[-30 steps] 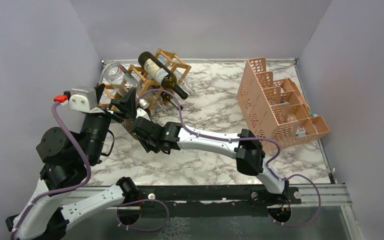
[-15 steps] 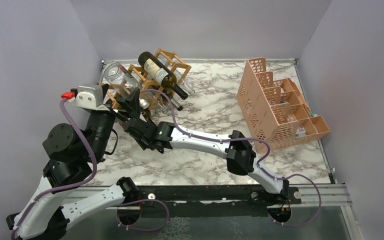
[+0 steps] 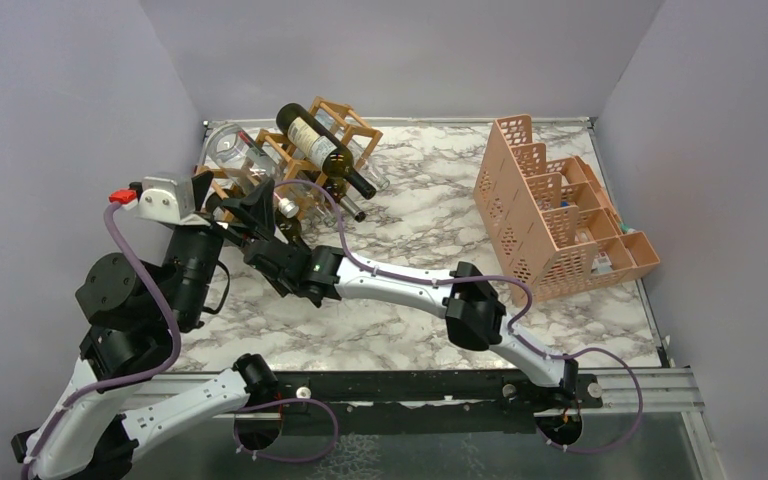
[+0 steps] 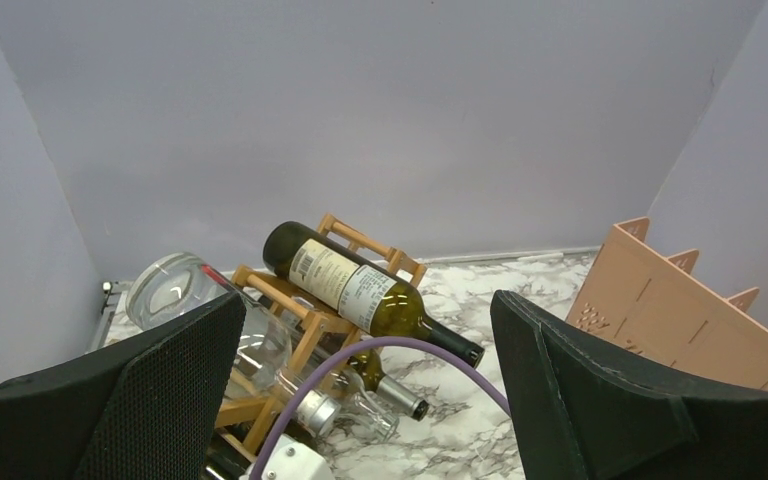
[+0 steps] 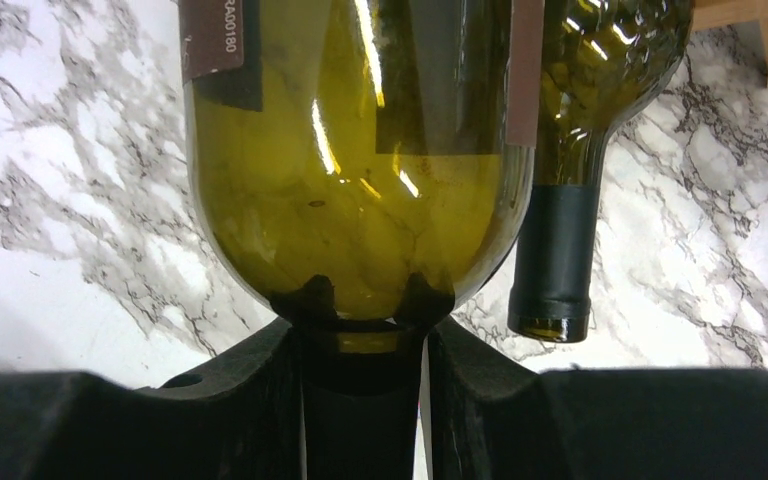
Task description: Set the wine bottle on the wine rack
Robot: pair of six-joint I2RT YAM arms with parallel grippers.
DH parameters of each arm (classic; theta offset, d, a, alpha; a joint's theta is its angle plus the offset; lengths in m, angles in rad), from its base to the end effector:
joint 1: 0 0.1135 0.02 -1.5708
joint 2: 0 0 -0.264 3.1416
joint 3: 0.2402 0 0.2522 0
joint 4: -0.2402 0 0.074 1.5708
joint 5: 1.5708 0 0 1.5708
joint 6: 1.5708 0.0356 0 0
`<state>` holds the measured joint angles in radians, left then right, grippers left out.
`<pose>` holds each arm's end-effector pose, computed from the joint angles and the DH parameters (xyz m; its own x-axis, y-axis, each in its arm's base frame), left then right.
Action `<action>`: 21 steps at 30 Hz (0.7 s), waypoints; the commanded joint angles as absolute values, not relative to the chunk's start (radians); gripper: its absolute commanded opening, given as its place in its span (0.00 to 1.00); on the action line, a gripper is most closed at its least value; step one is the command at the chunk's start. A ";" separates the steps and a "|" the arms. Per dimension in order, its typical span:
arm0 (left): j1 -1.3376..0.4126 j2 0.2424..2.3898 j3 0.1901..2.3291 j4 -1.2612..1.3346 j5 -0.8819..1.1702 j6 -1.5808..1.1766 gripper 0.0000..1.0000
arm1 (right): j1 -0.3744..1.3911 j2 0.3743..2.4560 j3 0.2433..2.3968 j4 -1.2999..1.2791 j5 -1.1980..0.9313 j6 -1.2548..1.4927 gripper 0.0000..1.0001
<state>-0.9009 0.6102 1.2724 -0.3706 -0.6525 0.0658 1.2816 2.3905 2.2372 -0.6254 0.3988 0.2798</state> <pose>0.0529 -0.0320 0.4921 0.1953 -0.1624 -0.9672 0.2495 0.9620 -0.1112 0.1673 0.5139 0.2405 -0.4147 -0.5013 -0.7595 -0.7178 0.6931 -0.0656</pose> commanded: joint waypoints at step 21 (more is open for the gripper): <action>-0.902 0.587 1.286 -0.395 -0.687 0.044 0.99 | 1.289 2.320 2.161 -0.257 0.488 0.184 0.40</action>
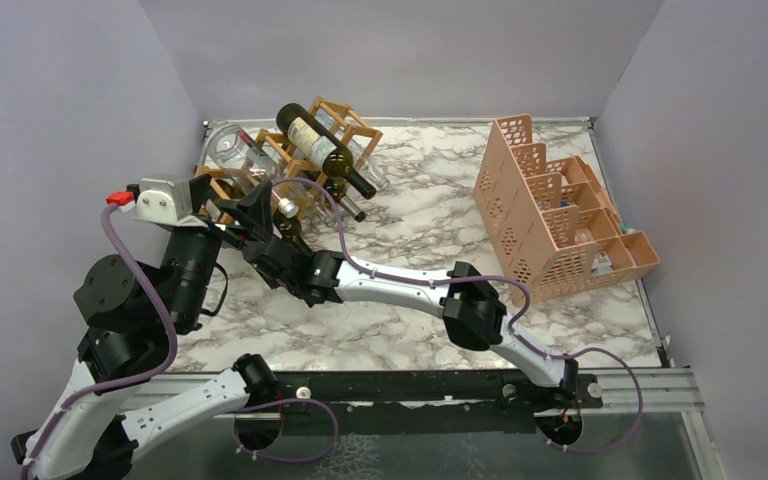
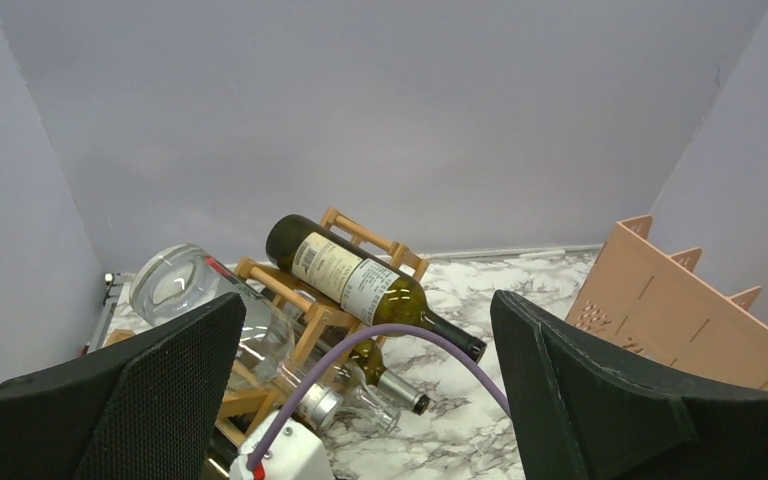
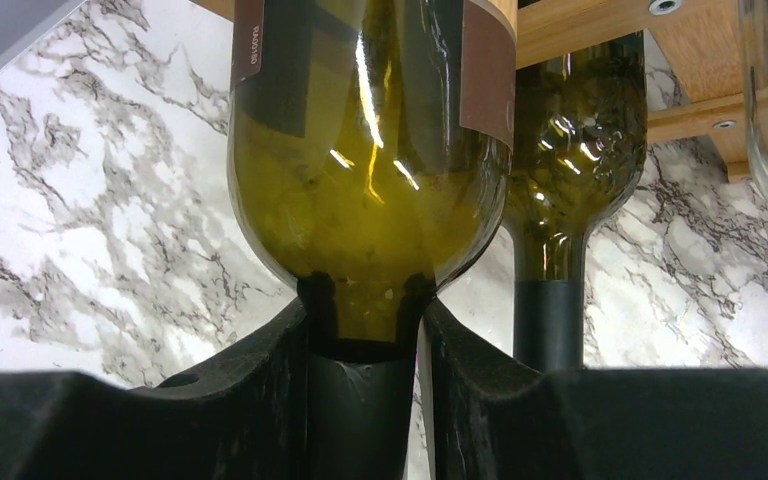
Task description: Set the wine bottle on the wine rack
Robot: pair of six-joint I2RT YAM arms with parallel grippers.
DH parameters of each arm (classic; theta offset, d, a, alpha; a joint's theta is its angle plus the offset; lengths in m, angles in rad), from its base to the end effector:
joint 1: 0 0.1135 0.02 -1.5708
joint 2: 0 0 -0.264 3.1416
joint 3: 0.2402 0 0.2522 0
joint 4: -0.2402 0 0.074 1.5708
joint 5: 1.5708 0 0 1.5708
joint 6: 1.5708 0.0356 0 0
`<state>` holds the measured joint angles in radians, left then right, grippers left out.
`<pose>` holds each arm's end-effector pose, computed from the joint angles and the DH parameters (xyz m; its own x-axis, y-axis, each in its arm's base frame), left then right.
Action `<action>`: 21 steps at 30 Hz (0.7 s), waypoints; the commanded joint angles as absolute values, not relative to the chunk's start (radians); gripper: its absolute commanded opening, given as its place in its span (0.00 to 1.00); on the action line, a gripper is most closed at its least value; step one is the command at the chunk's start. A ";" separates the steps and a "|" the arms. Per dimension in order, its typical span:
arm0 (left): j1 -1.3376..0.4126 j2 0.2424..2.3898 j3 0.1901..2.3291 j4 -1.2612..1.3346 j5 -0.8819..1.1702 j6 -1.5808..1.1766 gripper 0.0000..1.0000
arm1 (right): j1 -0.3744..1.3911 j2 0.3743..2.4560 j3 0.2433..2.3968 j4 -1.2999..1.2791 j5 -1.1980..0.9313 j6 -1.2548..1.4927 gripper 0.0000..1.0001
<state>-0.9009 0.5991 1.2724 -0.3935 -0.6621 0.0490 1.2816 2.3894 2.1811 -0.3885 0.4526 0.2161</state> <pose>0.0508 -0.0289 0.4902 0.1836 -0.1695 -0.9683 0.2427 0.9623 -0.1225 0.1725 0.5251 0.2423 -0.3192 -0.3968 -0.8606 -0.7068 0.7046 -0.0627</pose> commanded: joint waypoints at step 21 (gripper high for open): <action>-0.902 0.585 1.287 -0.398 -0.694 0.041 0.99 | 1.289 2.306 2.099 -0.082 0.556 0.088 0.40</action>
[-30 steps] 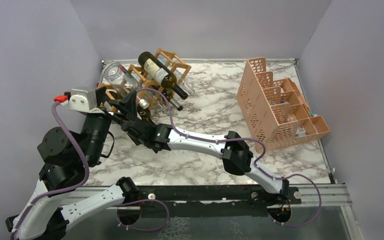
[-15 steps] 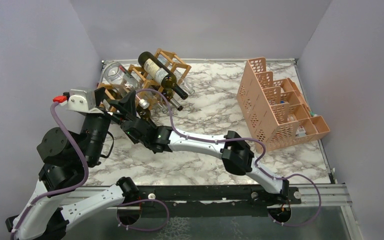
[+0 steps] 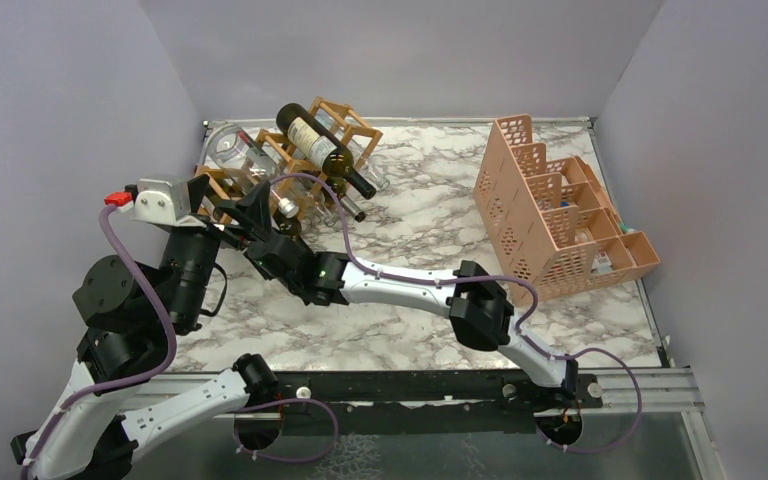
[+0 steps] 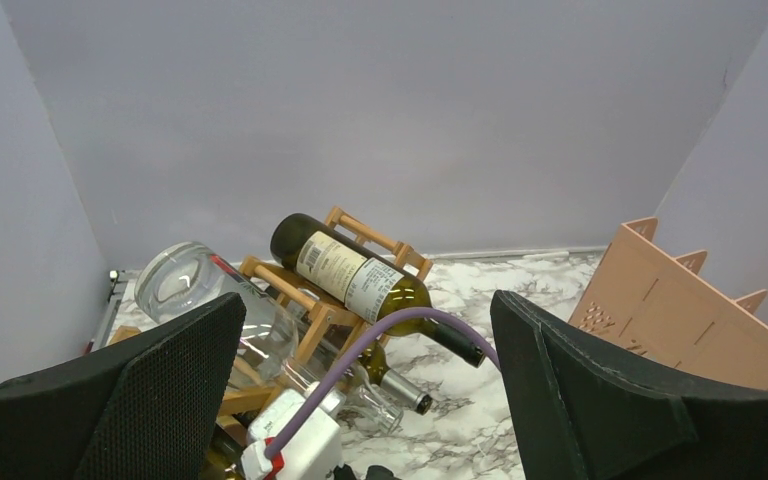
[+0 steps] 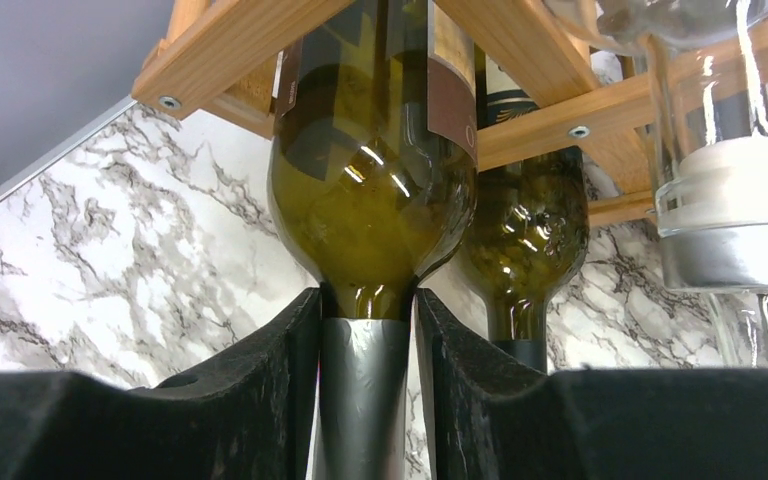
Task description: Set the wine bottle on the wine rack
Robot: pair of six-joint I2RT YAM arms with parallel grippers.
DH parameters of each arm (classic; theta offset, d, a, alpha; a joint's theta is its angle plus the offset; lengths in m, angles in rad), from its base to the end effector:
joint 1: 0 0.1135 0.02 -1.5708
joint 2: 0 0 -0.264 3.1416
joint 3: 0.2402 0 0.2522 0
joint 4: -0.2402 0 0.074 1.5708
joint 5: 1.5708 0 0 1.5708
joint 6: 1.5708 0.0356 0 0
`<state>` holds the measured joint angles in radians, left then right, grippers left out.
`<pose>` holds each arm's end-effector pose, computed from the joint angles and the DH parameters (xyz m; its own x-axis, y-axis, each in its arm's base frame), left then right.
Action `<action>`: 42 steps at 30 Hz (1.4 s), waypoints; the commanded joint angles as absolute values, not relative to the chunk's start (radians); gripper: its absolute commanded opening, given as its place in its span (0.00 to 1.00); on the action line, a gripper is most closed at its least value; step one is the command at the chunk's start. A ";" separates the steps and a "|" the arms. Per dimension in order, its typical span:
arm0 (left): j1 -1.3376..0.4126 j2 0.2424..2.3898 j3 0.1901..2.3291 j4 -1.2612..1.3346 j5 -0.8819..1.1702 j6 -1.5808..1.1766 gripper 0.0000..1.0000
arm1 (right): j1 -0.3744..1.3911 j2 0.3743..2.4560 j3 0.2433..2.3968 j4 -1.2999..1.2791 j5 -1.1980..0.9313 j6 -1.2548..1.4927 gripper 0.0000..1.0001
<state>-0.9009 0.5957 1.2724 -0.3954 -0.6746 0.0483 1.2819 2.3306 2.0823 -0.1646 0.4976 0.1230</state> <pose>0.0501 -0.0275 0.4901 0.1837 -0.1712 -0.9679 0.2310 0.9647 -0.1268 0.1731 0.5228 0.2606 -0.2015 -0.2996 -0.9325 -0.6983 0.7116 -0.0777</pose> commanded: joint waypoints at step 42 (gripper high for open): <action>-0.902 0.582 1.282 -0.407 -0.704 0.063 0.99 | 1.269 2.182 1.972 -0.376 0.295 0.271 0.47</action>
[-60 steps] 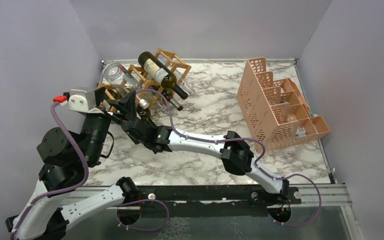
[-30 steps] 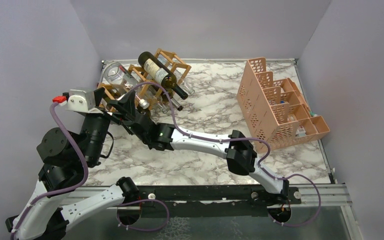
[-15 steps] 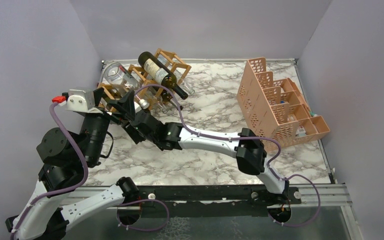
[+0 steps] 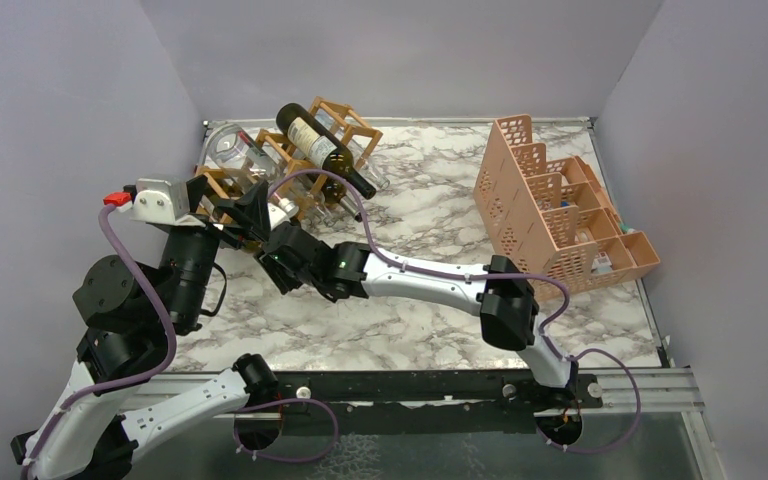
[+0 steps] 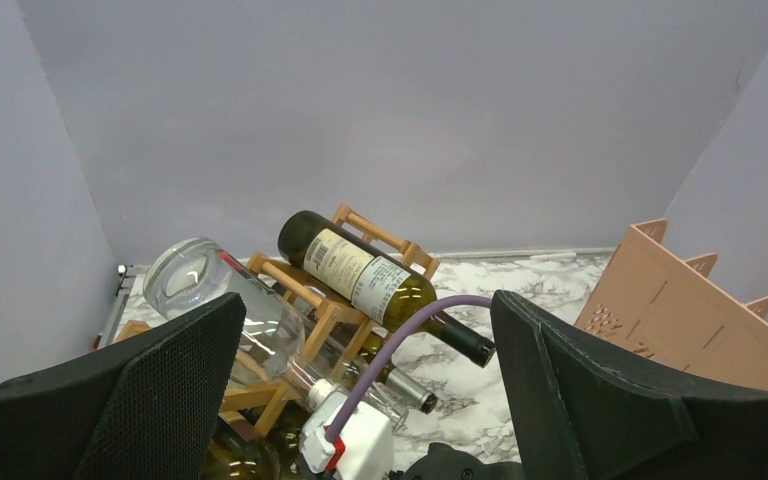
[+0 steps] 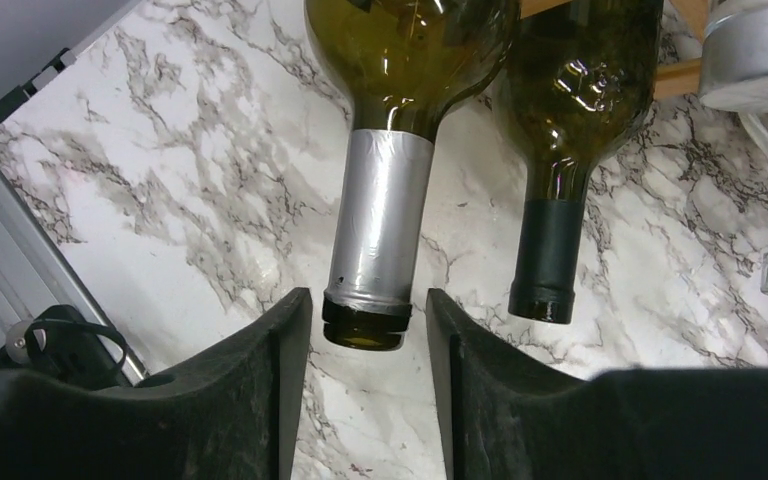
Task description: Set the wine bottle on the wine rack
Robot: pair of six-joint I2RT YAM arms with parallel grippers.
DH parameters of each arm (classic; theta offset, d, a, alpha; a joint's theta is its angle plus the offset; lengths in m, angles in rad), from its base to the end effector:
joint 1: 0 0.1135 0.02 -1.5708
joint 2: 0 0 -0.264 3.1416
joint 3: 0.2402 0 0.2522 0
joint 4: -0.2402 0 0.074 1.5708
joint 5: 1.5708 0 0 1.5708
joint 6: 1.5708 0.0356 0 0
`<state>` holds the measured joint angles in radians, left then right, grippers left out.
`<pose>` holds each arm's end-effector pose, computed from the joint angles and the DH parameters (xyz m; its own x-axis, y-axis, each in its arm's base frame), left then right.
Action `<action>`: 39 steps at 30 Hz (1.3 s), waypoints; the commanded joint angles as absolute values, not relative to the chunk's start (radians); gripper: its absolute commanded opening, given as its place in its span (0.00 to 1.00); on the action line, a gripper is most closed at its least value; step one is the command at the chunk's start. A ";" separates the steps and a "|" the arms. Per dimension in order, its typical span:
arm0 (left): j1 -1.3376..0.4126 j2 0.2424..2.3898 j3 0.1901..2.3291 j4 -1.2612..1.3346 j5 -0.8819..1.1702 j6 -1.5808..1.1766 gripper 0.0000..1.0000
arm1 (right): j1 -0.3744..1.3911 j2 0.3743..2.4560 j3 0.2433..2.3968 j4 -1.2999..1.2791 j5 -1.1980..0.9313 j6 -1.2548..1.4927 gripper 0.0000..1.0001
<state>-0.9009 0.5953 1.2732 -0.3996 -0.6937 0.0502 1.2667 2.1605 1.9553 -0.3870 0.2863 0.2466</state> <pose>0.0502 -0.0267 0.4897 0.1815 -0.1669 -0.9691 0.2122 0.9689 -0.1272 0.1619 0.4822 0.2814 -0.3684 -0.3918 -0.8431 -0.7787 0.6254 0.0497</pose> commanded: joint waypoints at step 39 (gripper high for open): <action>-0.902 0.511 1.265 -0.582 -0.768 -0.072 0.99 | 1.268 1.486 1.224 -0.227 0.414 0.259 0.66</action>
